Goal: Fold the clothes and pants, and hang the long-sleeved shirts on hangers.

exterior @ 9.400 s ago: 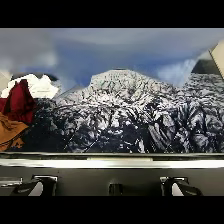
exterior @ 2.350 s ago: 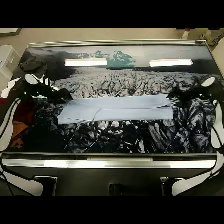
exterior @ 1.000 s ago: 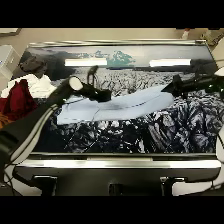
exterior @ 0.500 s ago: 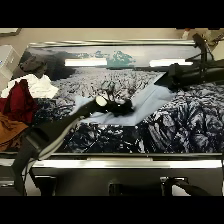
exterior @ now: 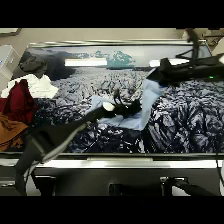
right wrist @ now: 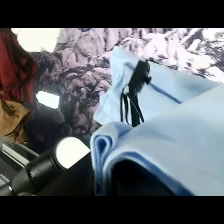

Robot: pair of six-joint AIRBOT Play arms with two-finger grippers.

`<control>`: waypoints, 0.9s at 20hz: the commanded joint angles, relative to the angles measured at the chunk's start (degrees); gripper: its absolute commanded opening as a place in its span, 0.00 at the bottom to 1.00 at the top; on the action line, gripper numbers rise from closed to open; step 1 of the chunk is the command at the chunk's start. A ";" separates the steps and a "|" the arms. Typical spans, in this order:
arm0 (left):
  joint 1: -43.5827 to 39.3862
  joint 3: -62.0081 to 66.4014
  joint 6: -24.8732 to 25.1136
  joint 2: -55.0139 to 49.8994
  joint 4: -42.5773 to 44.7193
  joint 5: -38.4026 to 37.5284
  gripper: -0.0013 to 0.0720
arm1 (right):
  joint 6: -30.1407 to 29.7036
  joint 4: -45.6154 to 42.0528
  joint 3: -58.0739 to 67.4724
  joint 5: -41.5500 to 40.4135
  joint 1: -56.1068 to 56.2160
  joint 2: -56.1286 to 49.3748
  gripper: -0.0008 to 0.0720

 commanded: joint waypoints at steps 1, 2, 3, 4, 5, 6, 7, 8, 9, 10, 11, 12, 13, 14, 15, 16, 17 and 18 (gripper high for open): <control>10.97 0.07 -1.57 4.76 22.18 -12.26 0.04 | -1.36 3.41 0.00 -8.57 6.51 -4.76 0.08; 15.45 0.07 -3.80 7.85 30.36 -15.32 0.04 | -1.42 5.40 0.00 -11.21 8.85 -6.58 0.08; 20.00 0.07 -4.79 11.26 36.94 -18.08 0.04 | -1.81 7.26 0.00 -13.68 11.04 -8.48 0.08; 24.24 0.07 -4.76 14.62 41.22 -20.44 0.04 | -2.01 8.83 0.00 -16.15 13.25 -10.60 0.08; 28.33 0.07 -4.76 17.94 44.39 -22.58 0.04 | -1.99 10.29 0.00 -18.60 15.47 -13.25 0.08; 32.41 0.07 -4.74 21.42 46.58 -24.68 0.04 | -1.95 11.72 0.02 -20.50 17.29 -16.04 0.08; 35.85 0.07 -4.68 24.52 47.60 -26.51 0.04 | -1.70 13.05 0.02 -22.43 19.26 -19.34 0.08; 39.06 0.07 -3.39 27.58 47.74 -28.17 0.04 | -0.68 14.25 0.00 -24.13 21.00 -22.86 0.08; 41.55 0.07 -2.03 30.42 47.76 -29.57 0.04 | 0.24 15.89 0.02 -25.05 22.40 -26.21 0.08; 43.19 0.04 -1.27 32.72 47.78 -30.53 0.04 | 1.20 18.73 0.02 -25.68 23.76 -29.77 0.08; 44.39 0.04 -0.48 34.88 47.76 -31.17 0.04 | 1.27 22.53 0.02 -26.23 24.85 -32.76 0.12; 44.96 0.04 0.28 36.52 47.84 -31.47 0.04 | 1.22 26.99 0.02 -26.93 25.79 -35.41 0.31; 45.00 0.04 0.96 37.90 48.04 -31.50 0.04 | 0.35 31.21 0.02 -27.21 25.99 -37.05 0.72; 44.87 0.04 1.38 38.73 48.24 -31.50 0.04 | -3.21 34.67 0.02 -27.06 25.44 -37.55 0.95; 44.68 0.04 1.36 39.10 48.19 -31.50 0.04 | -5.29 35.87 0.02 -26.47 23.87 -37.05 0.95; 44.41 0.02 1.36 39.12 48.22 -31.50 0.04 | -6.16 35.01 0.02 -24.68 21.00 -35.82 0.95; 44.13 -0.24 1.38 39.08 48.22 -31.36 0.04 | -6.64 32.68 0.02 -22.03 17.35 -34.25 0.95; 44.04 -0.61 1.38 39.08 48.22 -31.41 0.04 | -6.16 28.06 0.02 -18.64 12.68 -32.20 0.95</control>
